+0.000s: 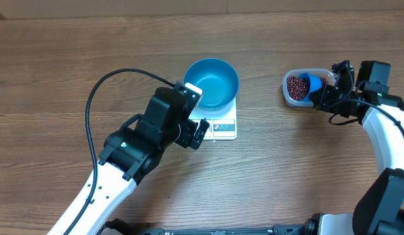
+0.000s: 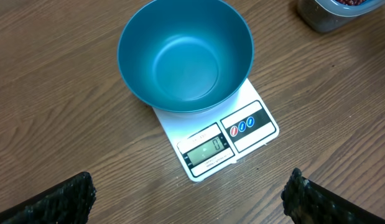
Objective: Scoop item into bowl and weigh 150g on scale
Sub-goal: 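Dip the blue scoop into the red beans with the right gripper, then carry the bean-filled scoop over the teal bowl with the right gripper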
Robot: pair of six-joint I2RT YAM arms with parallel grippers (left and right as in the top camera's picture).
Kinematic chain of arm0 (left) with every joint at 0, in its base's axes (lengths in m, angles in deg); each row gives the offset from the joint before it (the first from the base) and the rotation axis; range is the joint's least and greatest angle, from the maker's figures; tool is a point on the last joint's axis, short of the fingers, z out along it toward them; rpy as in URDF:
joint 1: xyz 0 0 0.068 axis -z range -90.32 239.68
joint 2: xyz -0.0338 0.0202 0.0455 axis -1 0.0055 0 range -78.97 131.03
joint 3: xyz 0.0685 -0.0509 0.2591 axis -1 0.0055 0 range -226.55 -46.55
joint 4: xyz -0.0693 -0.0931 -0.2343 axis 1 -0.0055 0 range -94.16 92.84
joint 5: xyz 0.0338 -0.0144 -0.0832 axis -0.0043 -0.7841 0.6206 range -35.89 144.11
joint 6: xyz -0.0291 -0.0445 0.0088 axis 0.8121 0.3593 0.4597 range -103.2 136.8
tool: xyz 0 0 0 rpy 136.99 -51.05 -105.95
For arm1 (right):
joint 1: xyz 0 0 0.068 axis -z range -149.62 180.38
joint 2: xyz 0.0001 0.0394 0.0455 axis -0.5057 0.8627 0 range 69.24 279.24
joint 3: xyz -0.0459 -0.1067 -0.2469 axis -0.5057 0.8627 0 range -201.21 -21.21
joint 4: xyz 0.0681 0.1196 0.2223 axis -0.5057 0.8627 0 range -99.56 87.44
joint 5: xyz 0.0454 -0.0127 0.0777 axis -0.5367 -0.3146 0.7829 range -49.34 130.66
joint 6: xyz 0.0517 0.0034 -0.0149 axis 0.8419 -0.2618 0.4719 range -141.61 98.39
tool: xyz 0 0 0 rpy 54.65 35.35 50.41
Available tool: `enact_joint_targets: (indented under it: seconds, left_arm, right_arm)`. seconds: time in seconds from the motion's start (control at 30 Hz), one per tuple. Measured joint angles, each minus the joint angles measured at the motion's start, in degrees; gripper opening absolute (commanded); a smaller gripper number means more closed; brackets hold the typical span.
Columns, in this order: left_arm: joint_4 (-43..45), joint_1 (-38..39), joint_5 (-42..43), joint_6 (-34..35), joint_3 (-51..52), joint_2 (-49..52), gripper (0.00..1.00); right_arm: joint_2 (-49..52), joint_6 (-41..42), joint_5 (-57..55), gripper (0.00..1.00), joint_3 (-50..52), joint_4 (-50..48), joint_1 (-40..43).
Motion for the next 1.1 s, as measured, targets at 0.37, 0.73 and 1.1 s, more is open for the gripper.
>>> enact_joint_targets:
  seconds: [0.37, 0.73, 1.1]
  left_arm:
    - [0.0, 0.0, 0.0, 0.0, 0.0, 0.0, 1.00]
    - [-0.2, 0.0, 0.0, 0.0, 0.0, 0.0, 1.00]
    - [-0.2, 0.0, 0.0, 0.0, 0.0, 0.0, 1.00]
  right_arm:
    - [0.1, 5.5, 3.0, 0.04, 0.0, -0.5, 5.2]
    - [0.2, 9.4, 13.6, 0.04, 0.0, -0.3, 13.6]
    - [0.2, 9.9, 20.1, 0.04, 0.0, 0.2, 17.1]
